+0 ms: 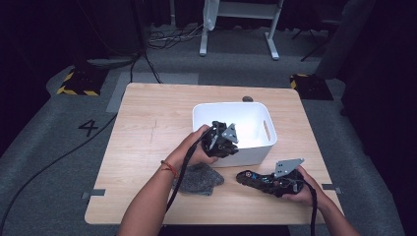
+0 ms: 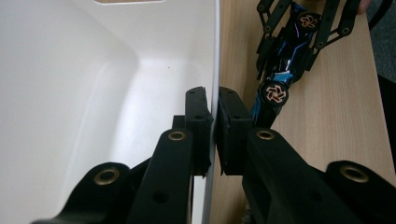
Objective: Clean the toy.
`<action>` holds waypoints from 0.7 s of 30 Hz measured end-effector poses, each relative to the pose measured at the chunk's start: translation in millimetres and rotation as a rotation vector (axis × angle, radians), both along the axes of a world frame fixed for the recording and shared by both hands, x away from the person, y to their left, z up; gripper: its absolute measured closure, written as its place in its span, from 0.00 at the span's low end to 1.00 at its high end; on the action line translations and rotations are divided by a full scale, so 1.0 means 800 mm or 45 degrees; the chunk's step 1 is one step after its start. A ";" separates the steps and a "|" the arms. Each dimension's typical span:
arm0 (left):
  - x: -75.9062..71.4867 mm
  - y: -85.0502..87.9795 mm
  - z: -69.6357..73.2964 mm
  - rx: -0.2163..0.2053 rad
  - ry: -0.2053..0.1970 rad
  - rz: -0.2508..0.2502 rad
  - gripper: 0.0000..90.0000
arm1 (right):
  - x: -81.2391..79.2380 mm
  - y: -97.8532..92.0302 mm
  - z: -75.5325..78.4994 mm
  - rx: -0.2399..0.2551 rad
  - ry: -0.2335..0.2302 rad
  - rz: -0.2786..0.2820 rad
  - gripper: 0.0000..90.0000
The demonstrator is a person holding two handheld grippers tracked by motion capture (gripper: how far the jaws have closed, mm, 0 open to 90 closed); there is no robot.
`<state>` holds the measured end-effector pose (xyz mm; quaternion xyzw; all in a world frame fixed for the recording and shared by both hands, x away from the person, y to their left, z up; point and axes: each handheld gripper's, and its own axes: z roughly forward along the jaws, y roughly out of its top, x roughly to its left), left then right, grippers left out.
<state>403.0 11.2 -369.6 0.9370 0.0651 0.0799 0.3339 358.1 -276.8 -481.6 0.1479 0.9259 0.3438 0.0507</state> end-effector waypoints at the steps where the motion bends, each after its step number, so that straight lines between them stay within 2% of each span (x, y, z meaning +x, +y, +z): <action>1: -0.002 0.002 0.000 0.001 0.003 -0.020 0.94 | 0.000 -0.001 -0.001 0.010 0.000 -0.004 0.63; 4: -0.005 0.011 0.001 -0.005 0.030 -0.067 0.95 | 0.000 -0.001 -0.001 0.010 -0.003 -0.002 0.63; 6: -0.002 0.016 0.000 -0.022 0.050 -0.053 0.95 | 0.000 -0.001 0.000 0.009 0.002 -0.003 0.63; 9: -0.003 0.023 0.004 -0.056 0.054 -0.012 0.78 | 0.000 -0.001 -0.001 0.013 0.000 -0.005 0.63; 10: -0.004 0.025 0.006 -0.069 0.053 0.012 0.68 | 0.000 -0.001 -0.001 0.019 -0.002 -0.010 0.62; 12: -0.011 0.031 0.011 -0.084 0.010 0.060 0.63 | 0.001 -0.001 -0.001 0.030 -0.001 -0.023 0.60; 14: -0.018 0.039 0.014 -0.109 -0.013 0.110 0.49 | 0.002 0.000 0.001 0.051 -0.007 -0.044 0.52; 16: -0.029 0.046 0.015 -0.127 -0.072 0.158 0.39 | 0.005 -0.001 0.003 0.078 -0.006 -0.056 0.49; 17: -0.033 0.049 0.015 -0.137 -0.081 0.174 0.32 | 0.005 0.000 0.004 0.090 -0.012 -0.063 0.47; 19: -0.046 0.059 0.018 -0.150 -0.132 0.218 0.26 | 0.007 0.001 0.006 0.104 -0.017 -0.082 0.43; 21: -0.056 0.067 0.021 -0.180 -0.158 0.251 0.20 | 0.008 0.004 0.008 0.119 -0.022 -0.082 0.43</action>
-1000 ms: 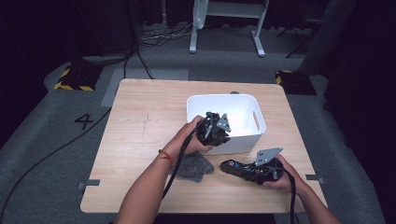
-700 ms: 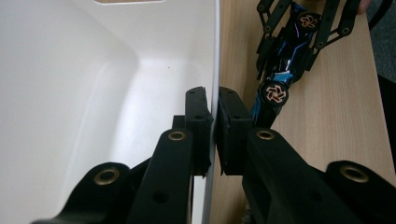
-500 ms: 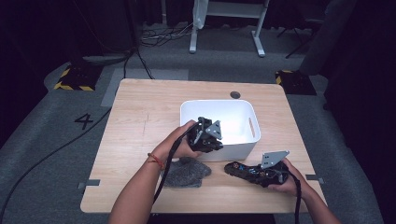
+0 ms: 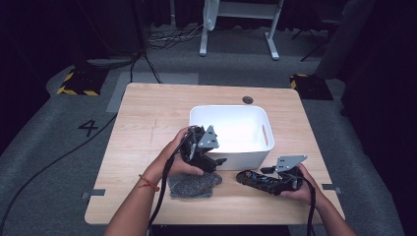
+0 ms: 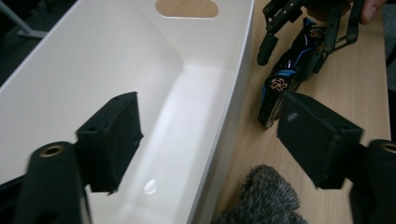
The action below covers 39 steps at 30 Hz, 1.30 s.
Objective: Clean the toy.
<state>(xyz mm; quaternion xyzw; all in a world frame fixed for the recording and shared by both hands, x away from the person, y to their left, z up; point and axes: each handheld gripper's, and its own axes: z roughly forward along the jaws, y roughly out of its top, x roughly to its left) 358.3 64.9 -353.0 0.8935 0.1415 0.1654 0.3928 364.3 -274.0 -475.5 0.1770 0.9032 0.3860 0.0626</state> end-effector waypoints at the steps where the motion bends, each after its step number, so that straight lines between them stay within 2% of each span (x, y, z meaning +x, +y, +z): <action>1: -0.005 0.005 0.002 -0.012 -0.027 0.023 0.20 | 0.000 0.001 0.001 0.009 0.000 -0.001 0.43; 3: -0.013 0.015 0.004 -0.055 -0.072 0.064 0.19 | 0.001 0.002 0.002 0.026 0.010 -0.001 0.45; 6: -0.021 0.031 0.006 -0.096 -0.078 0.127 0.18 | 0.000 0.005 0.003 0.030 0.016 0.008 0.52; 9: -0.031 0.048 0.003 -0.105 -0.095 0.174 0.18 | -0.002 0.008 0.003 0.025 0.009 0.019 0.60; 11: -0.037 0.058 0.000 -0.109 -0.095 0.196 0.18 | -0.002 0.009 0.004 0.021 0.007 0.011 0.61; 12: -0.043 0.064 -0.004 -0.114 -0.110 0.226 0.18 | -0.002 0.009 0.003 0.022 0.009 0.013 0.61; 14: -0.050 0.074 -0.011 -0.138 -0.132 0.270 0.18 | -0.002 0.009 0.003 0.021 0.008 0.004 0.53; 16: -0.056 0.086 -0.024 -0.157 -0.109 0.312 0.18 | -0.002 0.011 0.002 0.012 0.010 0.005 0.52; 17: -0.058 0.091 -0.033 -0.161 -0.080 0.316 0.18 | -0.002 0.011 0.002 0.010 0.007 0.007 0.52; 20: -0.061 0.096 -0.059 -0.118 -0.028 0.357 0.18 | -0.002 0.013 0.003 0.019 -0.001 0.008 0.54; 22: -0.060 0.097 -0.083 -0.087 0.051 0.375 0.18 | -0.002 0.013 0.004 0.030 -0.010 0.010 0.55; 25: -0.060 0.092 -0.111 -0.044 0.126 0.375 0.18 | -0.002 0.014 0.008 0.050 -0.024 0.027 0.63; 28: -0.058 0.087 -0.133 -0.016 0.187 0.382 0.18 | -0.003 0.015 0.008 0.039 -0.034 0.034 0.64; 31: -0.056 0.081 -0.150 -0.006 0.216 0.395 0.18 | -0.003 0.016 0.008 0.028 -0.028 0.037 0.62; 32: -0.055 0.080 -0.154 -0.016 0.225 0.399 0.18 | -0.003 0.016 0.007 0.012 -0.017 0.038 0.58; 33: -0.054 0.079 -0.156 -0.020 0.234 0.400 0.18 | -0.003 0.018 0.005 -0.030 -0.015 0.033 0.53; 34: -0.052 0.078 -0.159 -0.025 0.241 0.397 0.18 | -0.003 0.020 0.002 -0.057 -0.014 0.025 0.54; 35: -0.051 0.077 -0.160 -0.027 0.242 0.395 0.17 | -0.003 0.020 -0.002 -0.068 -0.001 0.028 0.58; 36: -0.048 0.076 -0.163 -0.031 0.248 0.400 0.17 | -0.003 0.019 -0.003 -0.051 0.008 0.030 0.61; 39: -0.044 0.073 -0.170 -0.036 0.254 0.399 0.16 | -0.003 0.016 -0.001 -0.064 -0.009 0.036 0.62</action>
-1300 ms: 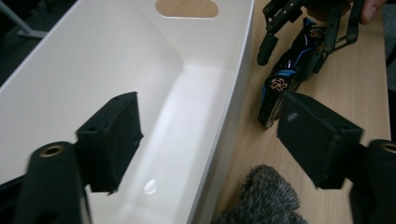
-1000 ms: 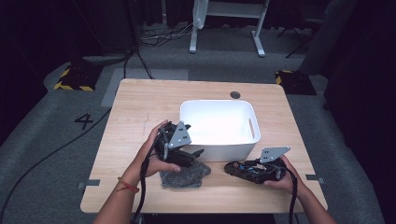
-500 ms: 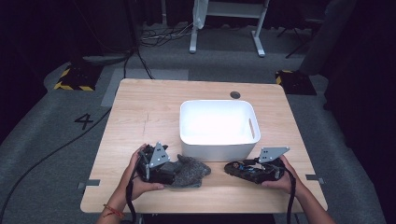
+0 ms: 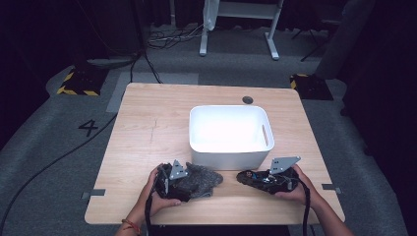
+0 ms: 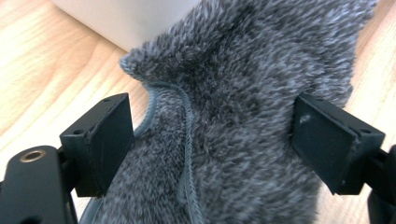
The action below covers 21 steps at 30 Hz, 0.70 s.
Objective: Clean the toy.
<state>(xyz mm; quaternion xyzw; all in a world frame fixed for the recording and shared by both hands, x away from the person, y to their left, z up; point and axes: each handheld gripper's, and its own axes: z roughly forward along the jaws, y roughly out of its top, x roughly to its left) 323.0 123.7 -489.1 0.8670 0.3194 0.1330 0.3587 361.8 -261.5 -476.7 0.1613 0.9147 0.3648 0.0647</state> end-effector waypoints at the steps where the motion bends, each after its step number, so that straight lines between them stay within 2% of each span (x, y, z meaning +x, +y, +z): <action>1: 0.002 -0.001 -0.004 0.001 0.007 0.004 0.15 | 0.000 -0.002 -0.001 0.009 0.006 -0.009 0.62; 3: 0.005 0.000 -0.009 -0.013 0.031 0.006 0.13 | 0.000 -0.006 -0.001 0.021 0.012 -0.011 0.63; 7: 0.008 0.006 -0.015 -0.060 0.057 0.015 0.10 | -0.002 -0.009 -0.001 0.007 -0.015 0.006 0.63; 10: 0.012 0.010 -0.017 -0.080 0.114 0.031 0.10 | -0.003 -0.010 -0.001 0.007 -0.024 0.021 0.63; 15: 0.014 0.012 -0.017 -0.081 0.127 0.018 0.10 | -0.001 -0.011 -0.001 0.008 -0.030 0.026 0.63; 17: 0.015 0.013 -0.018 -0.102 0.136 0.009 0.10 | 0.000 -0.013 -0.002 0.014 -0.028 0.024 0.63; 21: 0.014 0.015 -0.017 -0.092 0.130 0.007 0.10 | 0.001 -0.016 -0.002 0.020 -0.030 0.014 0.63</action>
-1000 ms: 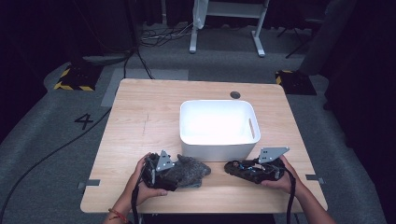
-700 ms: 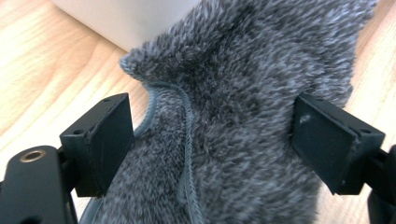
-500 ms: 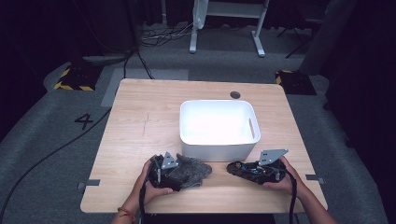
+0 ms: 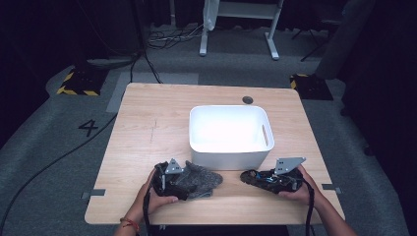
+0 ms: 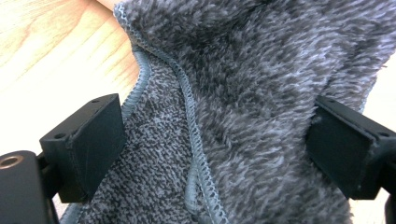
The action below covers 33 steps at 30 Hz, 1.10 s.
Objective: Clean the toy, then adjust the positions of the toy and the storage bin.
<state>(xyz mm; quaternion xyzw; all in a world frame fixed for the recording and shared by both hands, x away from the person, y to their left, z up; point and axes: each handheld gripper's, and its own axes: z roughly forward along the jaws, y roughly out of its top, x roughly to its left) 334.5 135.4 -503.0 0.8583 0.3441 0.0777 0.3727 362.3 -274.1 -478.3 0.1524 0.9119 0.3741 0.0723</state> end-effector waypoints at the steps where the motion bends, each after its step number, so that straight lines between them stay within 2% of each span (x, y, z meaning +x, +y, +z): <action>1: -0.001 0.000 0.000 0.010 -0.002 0.003 0.10 | 0.000 0.000 0.000 0.000 0.001 -0.003 0.63; 6: -0.001 0.000 0.000 0.005 0.003 0.000 0.10 | -0.002 -0.001 0.000 -0.008 -0.005 0.001 0.63; 10: 0.000 0.005 0.000 -0.023 0.015 -0.008 0.10 | -0.003 -0.003 0.002 -0.022 -0.015 0.004 0.63; 18: 0.002 0.004 0.000 -0.017 0.011 -0.021 0.10 | -0.003 -0.013 0.003 0.000 -0.025 -0.014 0.63; 22: 0.002 0.006 0.000 -0.033 0.024 -0.014 0.10 | -0.006 -0.021 0.013 0.030 -0.063 -0.040 0.63; 27: 0.000 0.005 0.000 -0.025 0.011 -0.006 0.10 | -0.009 -0.029 0.026 0.065 -0.084 -0.048 0.63; 33: -0.001 0.006 0.000 -0.013 0.008 -0.001 0.10 | -0.022 -0.031 0.045 0.106 -0.118 -0.023 0.63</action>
